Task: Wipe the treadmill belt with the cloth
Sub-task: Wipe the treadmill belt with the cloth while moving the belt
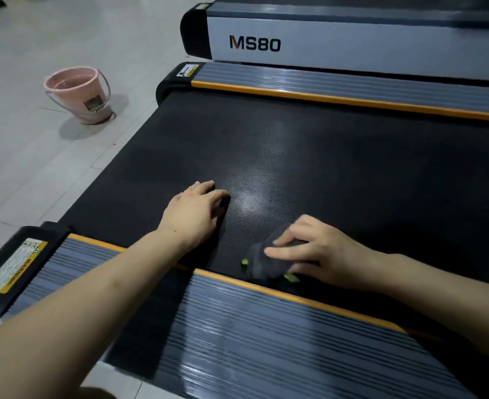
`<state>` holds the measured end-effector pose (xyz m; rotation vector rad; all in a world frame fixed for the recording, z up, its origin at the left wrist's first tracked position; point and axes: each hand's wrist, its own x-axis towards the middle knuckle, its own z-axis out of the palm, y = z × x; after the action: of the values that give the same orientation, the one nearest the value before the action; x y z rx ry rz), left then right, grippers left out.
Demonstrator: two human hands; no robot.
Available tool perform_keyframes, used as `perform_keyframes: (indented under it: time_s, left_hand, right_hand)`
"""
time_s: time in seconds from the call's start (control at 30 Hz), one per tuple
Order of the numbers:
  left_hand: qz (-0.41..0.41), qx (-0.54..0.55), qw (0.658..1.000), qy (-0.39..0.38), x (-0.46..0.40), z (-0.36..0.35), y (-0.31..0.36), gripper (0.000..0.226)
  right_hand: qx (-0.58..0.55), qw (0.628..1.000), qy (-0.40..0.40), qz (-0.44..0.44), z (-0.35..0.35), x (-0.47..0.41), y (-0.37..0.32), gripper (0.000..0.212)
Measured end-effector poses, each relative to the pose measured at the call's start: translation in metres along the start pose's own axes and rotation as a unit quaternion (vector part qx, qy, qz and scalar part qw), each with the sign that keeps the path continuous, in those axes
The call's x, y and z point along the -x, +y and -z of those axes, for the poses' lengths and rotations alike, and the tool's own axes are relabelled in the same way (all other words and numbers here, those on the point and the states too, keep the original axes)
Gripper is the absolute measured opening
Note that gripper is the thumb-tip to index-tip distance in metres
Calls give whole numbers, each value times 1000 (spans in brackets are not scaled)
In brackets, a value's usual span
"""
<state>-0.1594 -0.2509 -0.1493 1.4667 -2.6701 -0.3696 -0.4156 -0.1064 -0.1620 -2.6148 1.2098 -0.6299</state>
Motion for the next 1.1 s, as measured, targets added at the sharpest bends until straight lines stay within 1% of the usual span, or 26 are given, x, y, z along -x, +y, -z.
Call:
perform_keyframes:
  time_s: [0.07, 0.17, 0.27, 0.4, 0.5, 0.57, 0.63, 0.73, 0.83, 0.97, 1.03, 1.1]
  left_hand:
    - [0, 7, 1000, 1, 1, 2, -3, 41]
    - [-12, 6, 1000, 8, 0, 3, -7, 40]
    - [-18, 11, 1000, 9, -2, 2, -9, 39]
    - [-21, 29, 999, 18, -1, -4, -9, 38]
    - [-44, 14, 999, 21, -1, -9, -1, 40]
    - [-71, 2, 997, 28, 0, -11, 4, 41]
    - [-100, -2, 995, 29, -1, -14, 12, 42]
    - [-108, -8, 994, 32, -3, -13, 16, 42]
    - [-108, -13, 993, 42, -7, -12, 17, 43]
    - [-142, 0, 989, 33, -12, -21, 42, 41]
    - [-168, 3, 985, 25, -13, -29, 59, 41]
    - [-181, -4, 983, 18, -13, -36, 72, 41]
  right_hand:
    - [9, 1000, 2, 0, -3, -5, 2, 36]
    - [23, 999, 22, -11, -13, -46, 12, 35]
    - [18, 999, 18, -24, -15, -62, 12, 36]
    - [-11, 999, -39, 14, 11, -1, 1, 36]
    - [-30, 999, -43, 15, 27, 42, -6, 34]
    - [-24, 999, -39, 20, 21, 29, -4, 33]
    - [-9, 999, -30, 20, 8, -1, -4, 33]
    - [-11, 1000, -28, 5, -1, -32, -6, 33]
    - [-17, 998, -59, 3, 16, 1, -11, 34]
    - [-18, 995, -79, -53, 57, 96, -15, 35]
    - [-10, 996, -69, -59, 67, 113, -16, 34]
    - [22, 997, -57, -47, 67, 107, 0, 30]
